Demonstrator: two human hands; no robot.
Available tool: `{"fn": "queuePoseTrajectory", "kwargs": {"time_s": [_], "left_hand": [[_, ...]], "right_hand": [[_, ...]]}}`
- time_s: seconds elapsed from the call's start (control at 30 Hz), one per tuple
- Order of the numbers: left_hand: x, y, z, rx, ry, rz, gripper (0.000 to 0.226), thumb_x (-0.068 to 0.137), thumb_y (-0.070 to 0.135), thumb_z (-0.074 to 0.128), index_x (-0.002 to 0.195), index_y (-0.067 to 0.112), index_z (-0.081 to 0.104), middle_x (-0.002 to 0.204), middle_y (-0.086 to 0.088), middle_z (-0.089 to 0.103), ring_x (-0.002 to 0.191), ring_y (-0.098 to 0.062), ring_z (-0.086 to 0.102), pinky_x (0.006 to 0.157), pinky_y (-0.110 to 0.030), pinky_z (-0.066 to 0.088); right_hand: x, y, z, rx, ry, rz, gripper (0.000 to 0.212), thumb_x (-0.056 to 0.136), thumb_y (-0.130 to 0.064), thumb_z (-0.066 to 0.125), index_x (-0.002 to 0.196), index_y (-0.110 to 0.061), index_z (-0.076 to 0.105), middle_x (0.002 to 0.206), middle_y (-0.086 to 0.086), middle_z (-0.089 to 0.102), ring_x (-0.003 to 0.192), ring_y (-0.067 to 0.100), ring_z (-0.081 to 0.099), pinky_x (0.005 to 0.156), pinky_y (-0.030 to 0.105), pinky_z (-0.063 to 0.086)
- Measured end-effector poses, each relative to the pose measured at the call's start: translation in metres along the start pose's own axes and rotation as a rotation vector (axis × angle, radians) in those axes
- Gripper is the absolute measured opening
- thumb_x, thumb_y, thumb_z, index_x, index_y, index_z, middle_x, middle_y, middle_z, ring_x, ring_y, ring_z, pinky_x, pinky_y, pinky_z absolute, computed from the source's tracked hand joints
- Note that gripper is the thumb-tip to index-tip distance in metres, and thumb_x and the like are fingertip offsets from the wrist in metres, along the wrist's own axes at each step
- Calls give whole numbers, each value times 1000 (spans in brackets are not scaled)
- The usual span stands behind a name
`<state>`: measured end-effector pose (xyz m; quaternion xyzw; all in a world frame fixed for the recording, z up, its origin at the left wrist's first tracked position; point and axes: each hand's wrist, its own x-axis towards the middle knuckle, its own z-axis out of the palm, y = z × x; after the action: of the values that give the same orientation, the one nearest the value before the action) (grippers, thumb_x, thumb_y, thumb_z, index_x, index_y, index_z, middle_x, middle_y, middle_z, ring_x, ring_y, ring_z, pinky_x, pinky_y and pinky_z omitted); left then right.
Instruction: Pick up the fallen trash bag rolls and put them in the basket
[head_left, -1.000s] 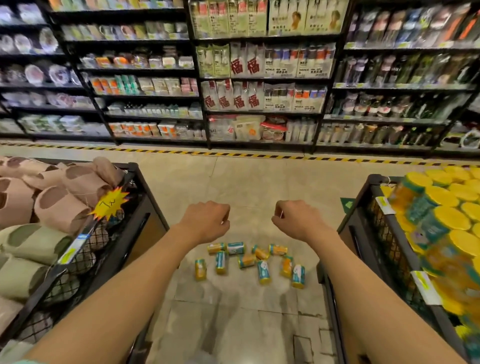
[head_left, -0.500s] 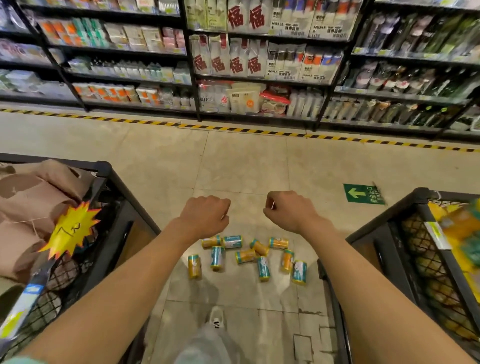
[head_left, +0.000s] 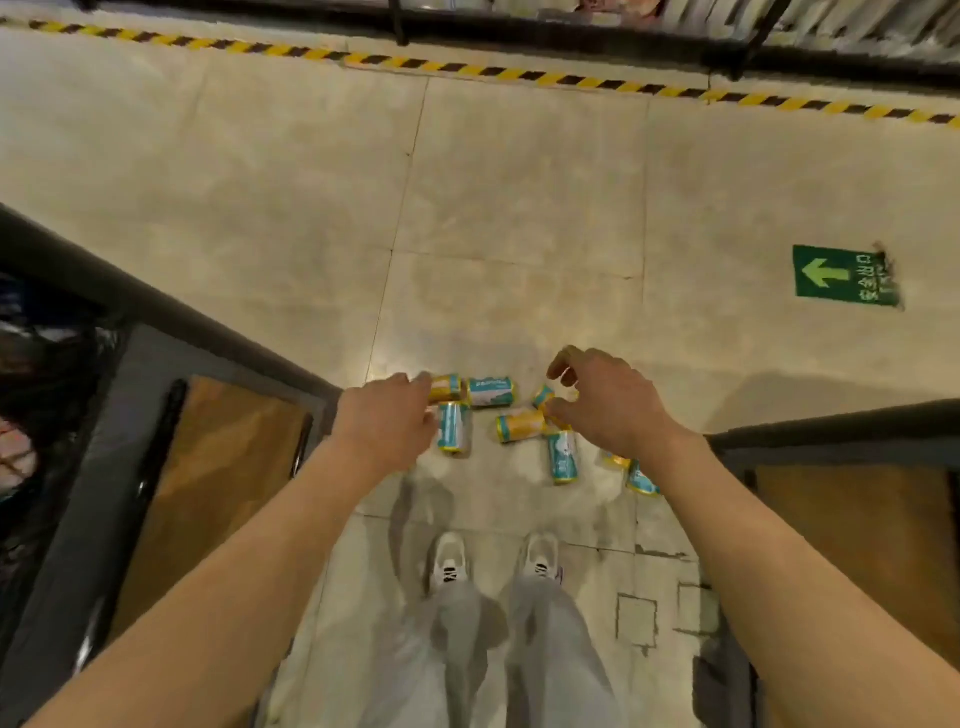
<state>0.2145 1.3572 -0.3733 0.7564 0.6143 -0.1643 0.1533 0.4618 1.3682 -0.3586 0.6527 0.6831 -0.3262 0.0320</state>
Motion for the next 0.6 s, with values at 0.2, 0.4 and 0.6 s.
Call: {"fn": "queuePoseTrajectory", "kwargs": {"time_s": [0.2, 0.4, 0.6], "left_hand": [[92, -18, 163, -116, -39, -178, 45, 92, 49, 50, 127, 22, 44, 113, -5, 59, 101, -31, 62, 81, -44, 53], [161, -57, 349, -186, -68, -436, 59, 85, 57, 60, 127, 18, 44, 116, -12, 57, 106, -38, 59, 84, -49, 49], [213, -87, 499, -335, -59, -599, 74, 80, 60, 65, 132, 15, 39, 120, -16, 58, 106, -39, 60, 89, -54, 51]], "right_hand": [[108, 87, 156, -44, -122, -27, 41, 87, -33, 69, 125, -24, 57, 114, 7, 60, 107, 29, 59, 81, 40, 50], [207, 167, 307, -180, -164, -40, 54, 83, -30, 72, 133, -25, 54, 126, 11, 57, 117, 35, 56, 90, 44, 51], [280, 214, 417, -327, -150, -116, 66, 78, -38, 73, 137, -19, 51, 125, 18, 55, 116, 41, 54, 88, 48, 49]]}}
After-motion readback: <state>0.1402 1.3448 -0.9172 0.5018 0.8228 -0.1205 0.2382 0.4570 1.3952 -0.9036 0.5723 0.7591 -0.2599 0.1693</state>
